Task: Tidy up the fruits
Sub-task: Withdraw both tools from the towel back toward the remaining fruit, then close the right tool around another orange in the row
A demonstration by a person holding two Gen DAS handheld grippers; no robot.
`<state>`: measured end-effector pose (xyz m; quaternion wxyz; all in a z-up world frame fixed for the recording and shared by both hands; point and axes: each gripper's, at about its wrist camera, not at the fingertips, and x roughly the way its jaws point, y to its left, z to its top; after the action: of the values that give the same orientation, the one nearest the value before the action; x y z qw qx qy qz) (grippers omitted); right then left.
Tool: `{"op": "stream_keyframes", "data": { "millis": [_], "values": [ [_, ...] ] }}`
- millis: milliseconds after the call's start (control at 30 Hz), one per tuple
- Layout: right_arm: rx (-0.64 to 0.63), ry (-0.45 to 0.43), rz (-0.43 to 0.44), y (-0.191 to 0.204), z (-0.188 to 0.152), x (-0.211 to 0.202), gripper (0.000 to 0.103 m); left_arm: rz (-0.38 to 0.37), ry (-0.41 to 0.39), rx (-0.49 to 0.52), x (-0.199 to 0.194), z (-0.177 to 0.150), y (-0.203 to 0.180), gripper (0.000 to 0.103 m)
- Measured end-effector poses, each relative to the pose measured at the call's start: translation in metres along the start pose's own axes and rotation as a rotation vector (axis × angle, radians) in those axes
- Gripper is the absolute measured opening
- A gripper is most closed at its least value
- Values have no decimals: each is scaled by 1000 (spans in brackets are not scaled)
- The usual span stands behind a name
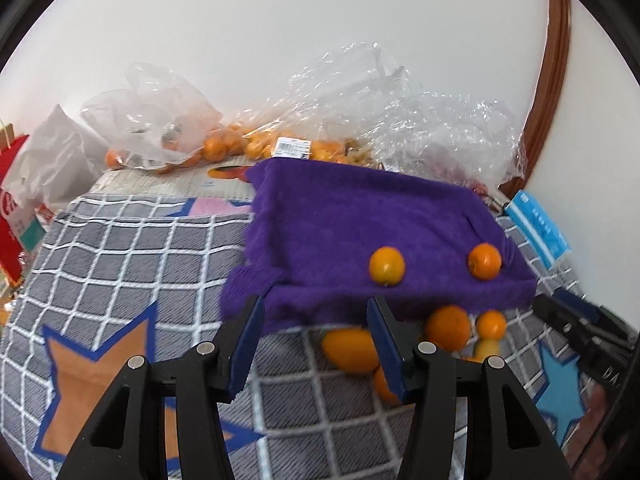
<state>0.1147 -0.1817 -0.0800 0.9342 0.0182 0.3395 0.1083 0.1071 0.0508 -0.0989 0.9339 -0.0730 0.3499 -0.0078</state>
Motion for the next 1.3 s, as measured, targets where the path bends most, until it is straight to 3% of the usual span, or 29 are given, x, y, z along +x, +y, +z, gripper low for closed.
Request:
{"op": "stream_keyframes", "data": {
  "millis": [233,400,700,1033,1300],
  "values": [
    [25,17,-20,-1,-17,-7,64,57,33,-1,-1,-19,16,51],
    [52,44,-4,-3,-26,-3,64,4,51,-52,4,-29,28,51],
    [30,88,-33,3,-22,21,43,-78,79,-108,13,-37,41,51],
    [156,191,29,-14,-19,65,37,-77,85,-85,14,-38,35,51],
    [184,143,36,-28,-20,41,32,-90,89,-101,14,-39,38,51]
  ]
}}
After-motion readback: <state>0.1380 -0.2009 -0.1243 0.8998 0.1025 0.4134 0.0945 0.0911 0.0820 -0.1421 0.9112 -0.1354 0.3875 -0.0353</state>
